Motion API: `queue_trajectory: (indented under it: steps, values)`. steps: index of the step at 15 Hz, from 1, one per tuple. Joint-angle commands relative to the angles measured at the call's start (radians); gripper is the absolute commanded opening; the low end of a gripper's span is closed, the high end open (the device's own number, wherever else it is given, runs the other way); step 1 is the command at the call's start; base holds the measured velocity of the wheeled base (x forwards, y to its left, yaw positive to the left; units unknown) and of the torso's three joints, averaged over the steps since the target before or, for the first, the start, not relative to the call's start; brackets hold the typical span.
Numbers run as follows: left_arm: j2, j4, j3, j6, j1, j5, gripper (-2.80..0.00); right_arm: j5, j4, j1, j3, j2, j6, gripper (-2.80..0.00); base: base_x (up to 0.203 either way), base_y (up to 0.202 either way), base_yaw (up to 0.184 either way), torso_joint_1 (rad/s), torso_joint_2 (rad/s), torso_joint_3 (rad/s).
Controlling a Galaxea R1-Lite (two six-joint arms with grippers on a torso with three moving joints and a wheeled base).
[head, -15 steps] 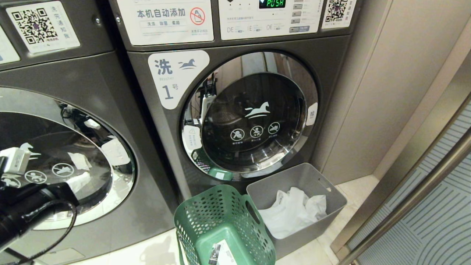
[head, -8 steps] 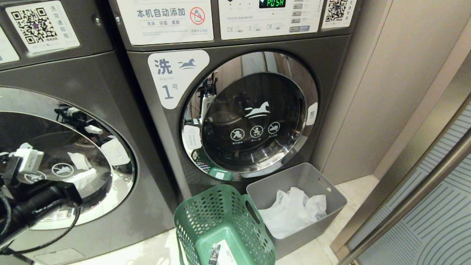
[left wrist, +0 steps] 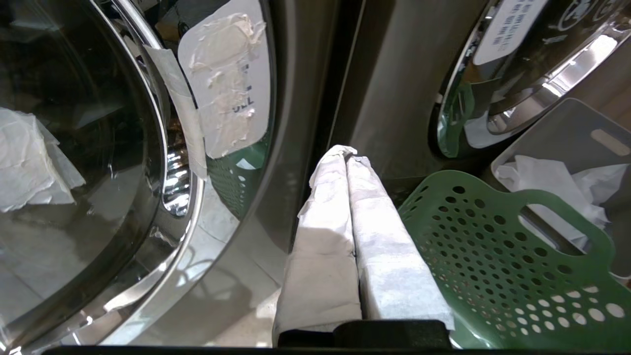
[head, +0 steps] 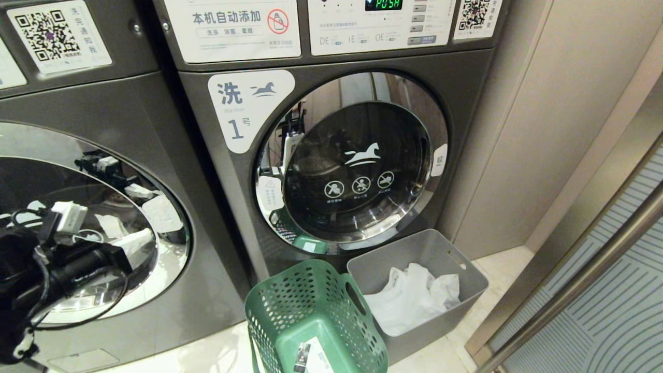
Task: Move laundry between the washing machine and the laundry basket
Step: Open the lid of the washing machine
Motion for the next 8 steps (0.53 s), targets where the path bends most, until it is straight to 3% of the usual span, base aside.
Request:
queue_trajectory:
  steps: [1,3,8]
  values:
    - [0.085,-0.021,-0.064,0.001,-0.010,-0.004,-2.80,0.000,0.000,0.000,0.000,0.001,-0.001,-2.80,0.000,0.000,0.000,0.000,0.00,0.000]
    - [0.150,-0.056,-0.125,0.000,-0.015,-0.012,-2.80,0.000,0.000,0.000,0.000,0.001,-0.001,-2.80,0.000,0.000,0.000,0.000,0.00,0.000]
    - [0.205,-0.062,-0.189,-0.002,-0.017,-0.117,-2.80,0.000,0.000,0.000,0.000,0.001,-0.001,-2.80,0.000,0.000,0.000,0.000,0.00,0.000]
